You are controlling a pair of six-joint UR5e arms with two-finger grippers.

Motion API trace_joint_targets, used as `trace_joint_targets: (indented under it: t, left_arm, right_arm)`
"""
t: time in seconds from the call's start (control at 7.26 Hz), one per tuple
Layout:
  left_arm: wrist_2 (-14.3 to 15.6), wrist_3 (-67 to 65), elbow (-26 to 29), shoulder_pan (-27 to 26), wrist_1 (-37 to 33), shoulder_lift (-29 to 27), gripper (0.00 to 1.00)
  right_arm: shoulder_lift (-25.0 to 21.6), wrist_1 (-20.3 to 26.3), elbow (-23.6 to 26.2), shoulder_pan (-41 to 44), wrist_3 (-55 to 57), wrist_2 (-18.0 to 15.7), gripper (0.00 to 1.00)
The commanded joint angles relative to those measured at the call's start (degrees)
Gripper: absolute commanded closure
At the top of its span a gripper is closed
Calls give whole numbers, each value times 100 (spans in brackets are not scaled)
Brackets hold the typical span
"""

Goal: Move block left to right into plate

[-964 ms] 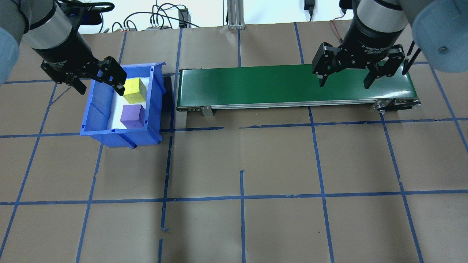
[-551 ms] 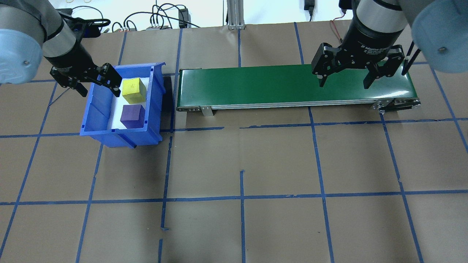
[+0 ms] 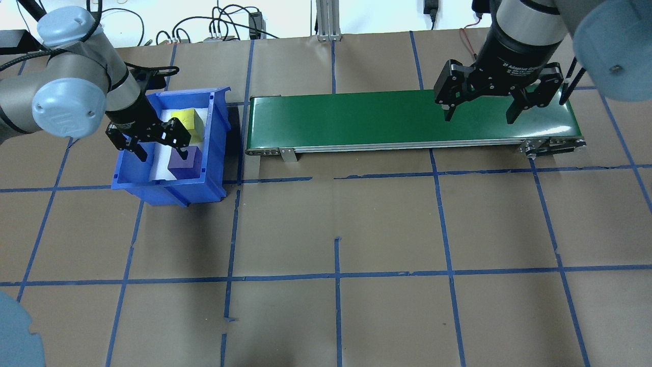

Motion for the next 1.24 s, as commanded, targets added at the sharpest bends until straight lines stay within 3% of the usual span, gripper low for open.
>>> trace_joint_targets:
  t: [0.0, 0.55, 0.83, 1.1]
  left_arm:
    - [-10, -5, -55, -1, 16, -197, 0]
    - [-1, 4, -38, -1, 849, -505, 0]
    - [-10, -5, -38, -1, 851, -602, 2]
    - [-201, -5, -47, -1, 859, -628, 15]
  right_arm:
    - [0, 0, 0, 0, 3, 0, 0]
    - [0, 0, 0, 0, 3, 0, 0]
    - [0, 0, 0, 0, 3, 0, 0]
    - [0, 9, 0, 0, -6, 0, 0]
